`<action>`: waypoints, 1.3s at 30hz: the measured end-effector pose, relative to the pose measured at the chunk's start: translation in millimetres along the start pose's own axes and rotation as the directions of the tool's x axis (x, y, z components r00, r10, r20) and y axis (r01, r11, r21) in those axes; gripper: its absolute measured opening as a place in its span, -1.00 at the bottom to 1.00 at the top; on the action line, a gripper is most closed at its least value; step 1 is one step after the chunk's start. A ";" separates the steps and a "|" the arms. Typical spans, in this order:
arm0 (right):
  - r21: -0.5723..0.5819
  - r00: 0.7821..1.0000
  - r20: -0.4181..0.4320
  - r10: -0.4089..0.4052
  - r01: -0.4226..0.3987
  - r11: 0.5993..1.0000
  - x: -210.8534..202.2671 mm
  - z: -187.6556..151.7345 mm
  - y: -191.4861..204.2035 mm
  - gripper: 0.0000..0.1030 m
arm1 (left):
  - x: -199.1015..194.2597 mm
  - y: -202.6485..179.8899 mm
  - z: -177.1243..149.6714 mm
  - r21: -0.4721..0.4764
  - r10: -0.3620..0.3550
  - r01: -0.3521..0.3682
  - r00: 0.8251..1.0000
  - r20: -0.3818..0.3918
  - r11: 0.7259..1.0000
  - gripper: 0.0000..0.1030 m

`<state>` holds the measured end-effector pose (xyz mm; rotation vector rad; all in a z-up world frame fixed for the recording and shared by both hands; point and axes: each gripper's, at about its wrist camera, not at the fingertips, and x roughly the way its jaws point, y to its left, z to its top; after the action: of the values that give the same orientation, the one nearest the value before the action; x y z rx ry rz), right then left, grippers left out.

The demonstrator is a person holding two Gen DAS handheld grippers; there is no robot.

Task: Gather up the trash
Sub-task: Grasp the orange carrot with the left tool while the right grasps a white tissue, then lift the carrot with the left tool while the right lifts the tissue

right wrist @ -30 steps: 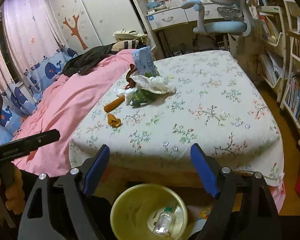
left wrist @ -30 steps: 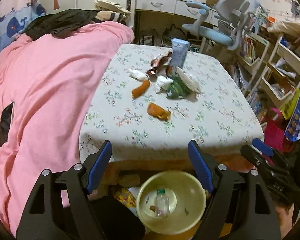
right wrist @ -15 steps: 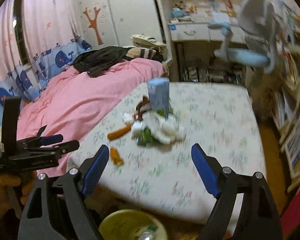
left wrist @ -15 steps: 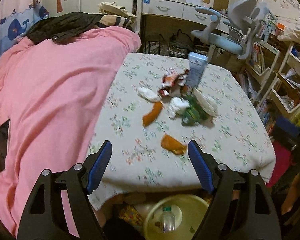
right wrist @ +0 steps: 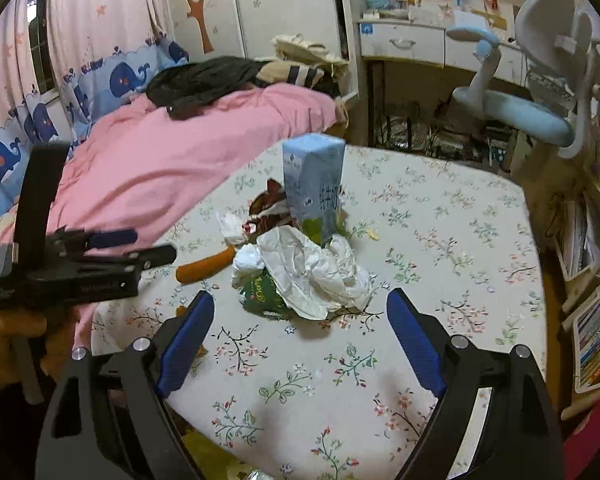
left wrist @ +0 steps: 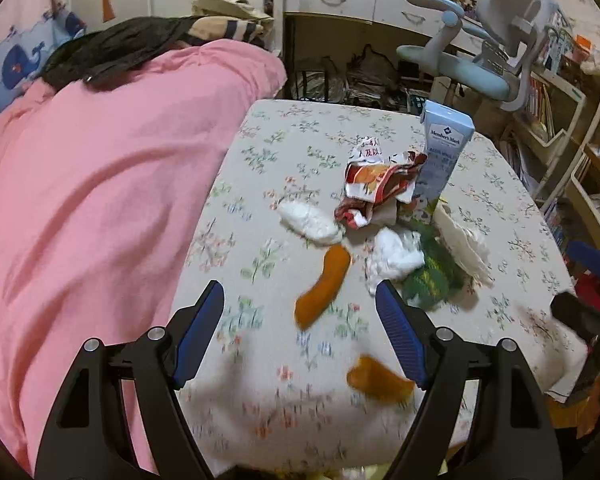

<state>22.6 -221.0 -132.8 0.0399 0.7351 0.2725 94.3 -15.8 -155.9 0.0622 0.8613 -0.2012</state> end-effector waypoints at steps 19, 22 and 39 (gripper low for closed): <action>0.129 0.991 -0.120 0.056 -0.041 0.991 67.1 12.8 -27.5 0.64 | 46.8 -14.6 10.5 0.075 -0.026 0.032 0.996 -0.082 0.997 0.45; 0.175 0.987 -0.144 0.070 -0.045 0.983 76.8 11.5 -35.8 0.64 | 51.4 -15.0 10.4 0.079 -0.025 0.032 0.995 -0.094 0.996 0.45; 0.363 0.973 -0.105 0.204 -0.153 0.919 66.2 13.7 -62.2 -0.88 | 57.5 -13.8 18.3 0.076 -0.089 0.098 0.989 -0.118 0.992 -0.73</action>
<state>93.1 -263.0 -174.4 0.4360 0.9166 0.3177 141.6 -40.4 -187.2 0.1107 0.9711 -0.3237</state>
